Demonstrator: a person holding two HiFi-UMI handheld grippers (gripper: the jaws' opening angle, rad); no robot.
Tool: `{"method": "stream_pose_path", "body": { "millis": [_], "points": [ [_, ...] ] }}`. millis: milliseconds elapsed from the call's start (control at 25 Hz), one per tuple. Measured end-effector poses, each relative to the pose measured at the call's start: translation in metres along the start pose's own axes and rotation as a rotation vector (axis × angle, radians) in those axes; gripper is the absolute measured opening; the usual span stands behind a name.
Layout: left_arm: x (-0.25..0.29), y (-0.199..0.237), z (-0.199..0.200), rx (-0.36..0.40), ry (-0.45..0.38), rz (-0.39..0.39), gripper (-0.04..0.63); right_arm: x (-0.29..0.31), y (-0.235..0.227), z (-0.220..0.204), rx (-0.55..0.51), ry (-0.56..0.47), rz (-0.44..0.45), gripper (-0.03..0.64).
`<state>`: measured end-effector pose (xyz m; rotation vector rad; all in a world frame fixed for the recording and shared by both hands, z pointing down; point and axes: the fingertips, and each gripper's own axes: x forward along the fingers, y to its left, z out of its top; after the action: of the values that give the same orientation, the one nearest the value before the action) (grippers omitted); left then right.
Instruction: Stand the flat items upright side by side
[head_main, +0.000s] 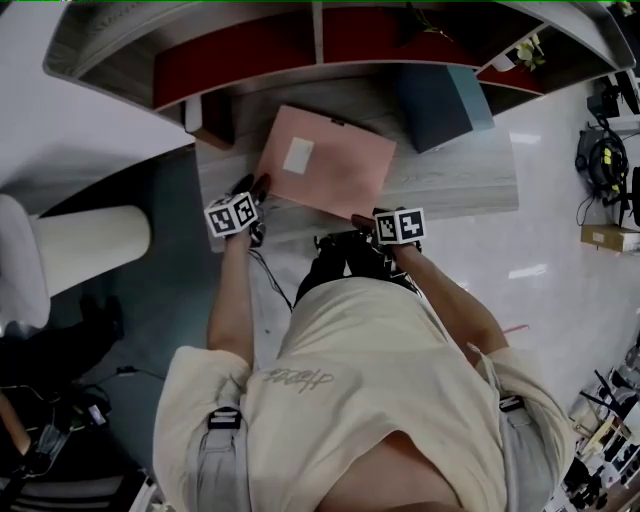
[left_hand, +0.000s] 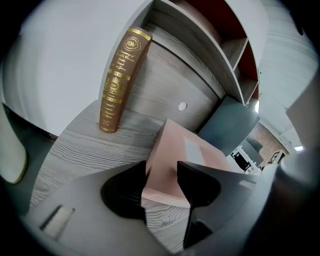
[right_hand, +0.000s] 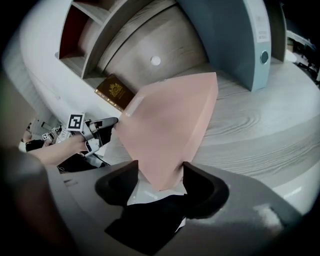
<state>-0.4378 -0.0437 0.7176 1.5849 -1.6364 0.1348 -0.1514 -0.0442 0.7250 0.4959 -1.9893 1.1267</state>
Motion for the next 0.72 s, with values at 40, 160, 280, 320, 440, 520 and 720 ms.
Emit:
{"method": "stream_pose_path", "body": {
  "millis": [40,160,280,320,440,520,720],
  "points": [
    [-0.002,0.002,0.0,0.007,-0.005,0.005,0.207,0.0,0.005,-0.006,-0.002,0.012,0.01,0.279],
    [-0.008,0.006,0.0,0.013,-0.019,0.019,0.209,0.001,0.019,-0.024,-0.028,0.054,0.037,0.281],
    [-0.013,0.011,0.001,0.008,-0.039,0.036,0.215,0.0,0.032,-0.036,-0.018,0.071,0.113,0.281],
    [-0.015,0.014,0.002,0.01,-0.051,0.048,0.218,-0.001,0.035,-0.038,-0.03,0.074,0.134,0.279],
    [-0.023,0.018,0.007,-0.02,-0.114,0.098,0.254,-0.012,0.032,-0.035,-0.117,0.075,0.124,0.275],
    [-0.033,0.02,0.007,-0.074,-0.167,0.137,0.268,-0.023,0.024,-0.024,-0.177,0.059,0.09,0.289],
    [-0.052,0.008,-0.012,-0.176,-0.204,0.165,0.289,-0.046,-0.001,0.033,-0.285,-0.019,0.017,0.328]
  ]
}}
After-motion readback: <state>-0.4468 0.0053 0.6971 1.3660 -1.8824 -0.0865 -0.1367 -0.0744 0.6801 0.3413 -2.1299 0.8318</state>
